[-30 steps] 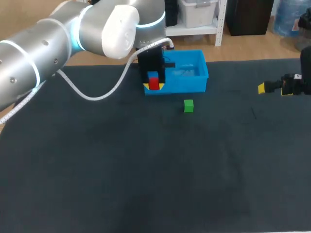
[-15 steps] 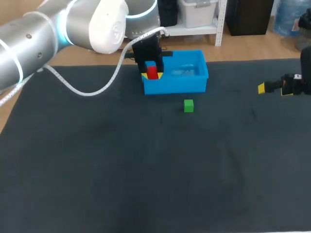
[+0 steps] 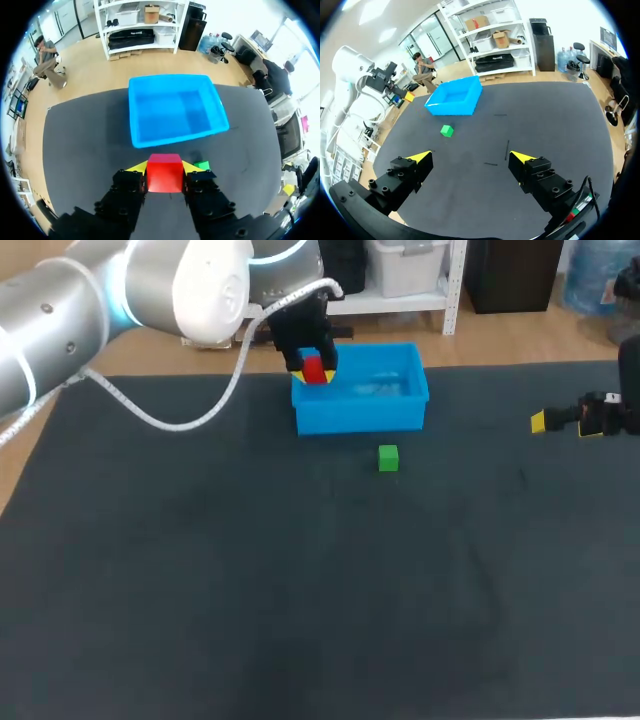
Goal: Use the left arm to pick the red cube and place it into the blue plastic box first, then use the right arm to grasp the green cube and put it into the same blue plastic box after the first action is fully finished.
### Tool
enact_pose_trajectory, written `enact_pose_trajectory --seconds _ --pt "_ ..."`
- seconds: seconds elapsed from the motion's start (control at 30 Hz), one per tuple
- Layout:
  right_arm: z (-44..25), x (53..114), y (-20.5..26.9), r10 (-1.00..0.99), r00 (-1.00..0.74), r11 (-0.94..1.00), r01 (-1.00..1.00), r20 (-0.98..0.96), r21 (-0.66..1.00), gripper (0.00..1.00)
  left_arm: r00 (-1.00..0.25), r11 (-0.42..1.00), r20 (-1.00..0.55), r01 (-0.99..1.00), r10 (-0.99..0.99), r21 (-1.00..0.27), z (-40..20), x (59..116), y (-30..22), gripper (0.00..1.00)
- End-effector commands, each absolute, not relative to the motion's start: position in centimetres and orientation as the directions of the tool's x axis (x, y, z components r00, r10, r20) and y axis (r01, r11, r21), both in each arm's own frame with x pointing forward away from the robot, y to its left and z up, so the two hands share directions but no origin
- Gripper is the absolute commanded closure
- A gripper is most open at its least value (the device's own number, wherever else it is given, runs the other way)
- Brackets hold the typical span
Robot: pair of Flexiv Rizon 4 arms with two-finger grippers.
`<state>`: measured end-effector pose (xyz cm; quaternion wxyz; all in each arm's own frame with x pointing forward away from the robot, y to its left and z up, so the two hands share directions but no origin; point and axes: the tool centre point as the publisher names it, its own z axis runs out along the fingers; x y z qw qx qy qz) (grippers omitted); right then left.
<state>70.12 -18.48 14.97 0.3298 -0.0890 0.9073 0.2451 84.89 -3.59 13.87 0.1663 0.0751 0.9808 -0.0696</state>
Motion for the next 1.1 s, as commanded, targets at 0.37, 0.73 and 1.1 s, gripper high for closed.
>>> enact_pose_trajectory --seconds 0.37,0.73,1.1 --pt "15.0 70.1 -18.5 0.000 -0.766 0.864 -0.323 -0.642 0.385 0.00 -0.932 0.977 -0.339 0.177 0.127 -0.122 14.2 89.3 -5.4 1.00" --pt "15.0 70.1 -18.5 0.000 -0.766 0.864 -0.323 -0.642 0.385 0.00 -0.927 0.977 -0.354 0.179 0.127 -0.118 14.5 91.6 -6.4 1.00" --pt "15.0 70.1 -18.5 0.000 -0.766 0.864 -0.323 -0.642 0.385 0.00 -0.929 0.980 -0.351 0.168 0.120 -0.109 13.9 93.3 -7.0 1.00"
